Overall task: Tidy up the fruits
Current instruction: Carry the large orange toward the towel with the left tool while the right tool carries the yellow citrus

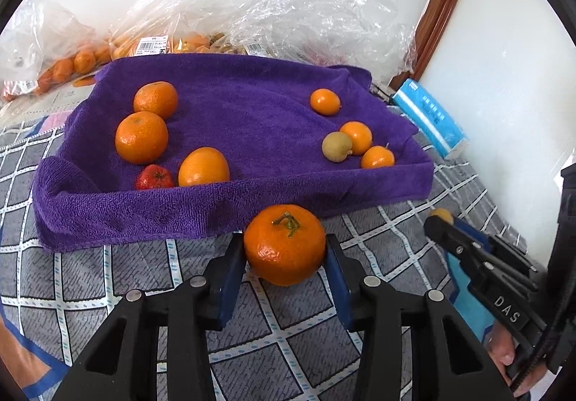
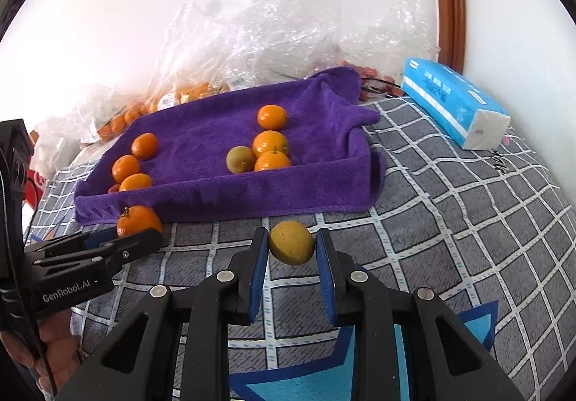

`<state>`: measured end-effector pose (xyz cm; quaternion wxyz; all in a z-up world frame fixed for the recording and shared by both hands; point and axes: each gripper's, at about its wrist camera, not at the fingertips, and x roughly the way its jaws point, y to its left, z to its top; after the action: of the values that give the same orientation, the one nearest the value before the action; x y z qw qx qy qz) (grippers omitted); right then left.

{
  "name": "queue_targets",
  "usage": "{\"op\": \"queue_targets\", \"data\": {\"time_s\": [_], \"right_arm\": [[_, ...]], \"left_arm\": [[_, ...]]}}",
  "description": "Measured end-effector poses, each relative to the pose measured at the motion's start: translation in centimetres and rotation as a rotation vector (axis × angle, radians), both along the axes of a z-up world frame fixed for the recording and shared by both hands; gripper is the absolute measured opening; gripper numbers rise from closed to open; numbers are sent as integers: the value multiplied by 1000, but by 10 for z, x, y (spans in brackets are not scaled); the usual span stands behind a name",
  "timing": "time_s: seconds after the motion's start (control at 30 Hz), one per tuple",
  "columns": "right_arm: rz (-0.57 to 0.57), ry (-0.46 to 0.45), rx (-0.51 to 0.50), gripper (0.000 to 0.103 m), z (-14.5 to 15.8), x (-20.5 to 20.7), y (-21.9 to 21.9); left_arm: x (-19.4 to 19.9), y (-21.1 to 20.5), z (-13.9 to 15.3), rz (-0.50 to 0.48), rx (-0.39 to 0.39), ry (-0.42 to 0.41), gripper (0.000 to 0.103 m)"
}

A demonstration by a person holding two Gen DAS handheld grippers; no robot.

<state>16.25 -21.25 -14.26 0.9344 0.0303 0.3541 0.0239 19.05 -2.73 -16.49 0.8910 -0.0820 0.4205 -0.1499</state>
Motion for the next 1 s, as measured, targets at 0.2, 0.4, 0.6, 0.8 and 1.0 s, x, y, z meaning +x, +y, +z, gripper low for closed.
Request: {"op": "queue_targets", "data": {"time_s": [0.2, 0.4, 0.6, 0.8, 1.0], "right_arm": [[25, -18, 18, 27, 2, -3, 1], [12, -6, 26, 27, 2, -2, 0], [0, -29, 31, 27, 4, -6, -2], [-14, -20, 67, 27, 4, -4, -8], [-53, 0, 81, 27, 3, -1, -13]], "left_arm": [[-2, 0, -4, 3, -71, 54, 41], [-6, 0, -2, 5, -85, 61, 41], [-7, -1, -1, 13, -59, 55, 41], [-8, -3, -2, -6, -67, 70, 41], [-11, 1, 2, 1, -74, 58, 41]]}}
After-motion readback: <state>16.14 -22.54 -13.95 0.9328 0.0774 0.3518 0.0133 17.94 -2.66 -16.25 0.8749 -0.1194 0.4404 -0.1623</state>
